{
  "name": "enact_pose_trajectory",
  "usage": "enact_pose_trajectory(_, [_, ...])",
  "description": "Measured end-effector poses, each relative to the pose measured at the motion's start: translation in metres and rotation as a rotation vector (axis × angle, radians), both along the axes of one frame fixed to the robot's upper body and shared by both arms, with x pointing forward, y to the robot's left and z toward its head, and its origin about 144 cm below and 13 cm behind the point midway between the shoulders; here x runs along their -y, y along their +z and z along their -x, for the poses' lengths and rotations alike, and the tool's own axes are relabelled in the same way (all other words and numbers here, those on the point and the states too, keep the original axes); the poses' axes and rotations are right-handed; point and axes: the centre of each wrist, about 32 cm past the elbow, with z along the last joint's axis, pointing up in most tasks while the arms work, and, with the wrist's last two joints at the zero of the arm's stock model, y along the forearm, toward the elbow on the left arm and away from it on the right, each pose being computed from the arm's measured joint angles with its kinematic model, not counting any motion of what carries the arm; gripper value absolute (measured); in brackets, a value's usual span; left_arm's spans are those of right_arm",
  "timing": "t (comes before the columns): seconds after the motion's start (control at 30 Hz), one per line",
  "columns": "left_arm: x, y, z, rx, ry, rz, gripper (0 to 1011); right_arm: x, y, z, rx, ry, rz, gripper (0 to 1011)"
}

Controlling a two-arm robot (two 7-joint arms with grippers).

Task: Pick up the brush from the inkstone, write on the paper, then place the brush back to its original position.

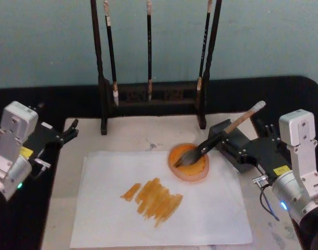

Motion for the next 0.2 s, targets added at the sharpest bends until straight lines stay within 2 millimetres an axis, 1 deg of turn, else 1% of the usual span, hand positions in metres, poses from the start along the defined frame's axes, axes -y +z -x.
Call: enact_pose_trajectory(0.2, [0.0000, 0.0000, 0.0000, 0.000, 0.000, 0.000, 1009, -0.0002, 0.0000, 0.0002, -0.001, 0.000, 0.000, 1000])
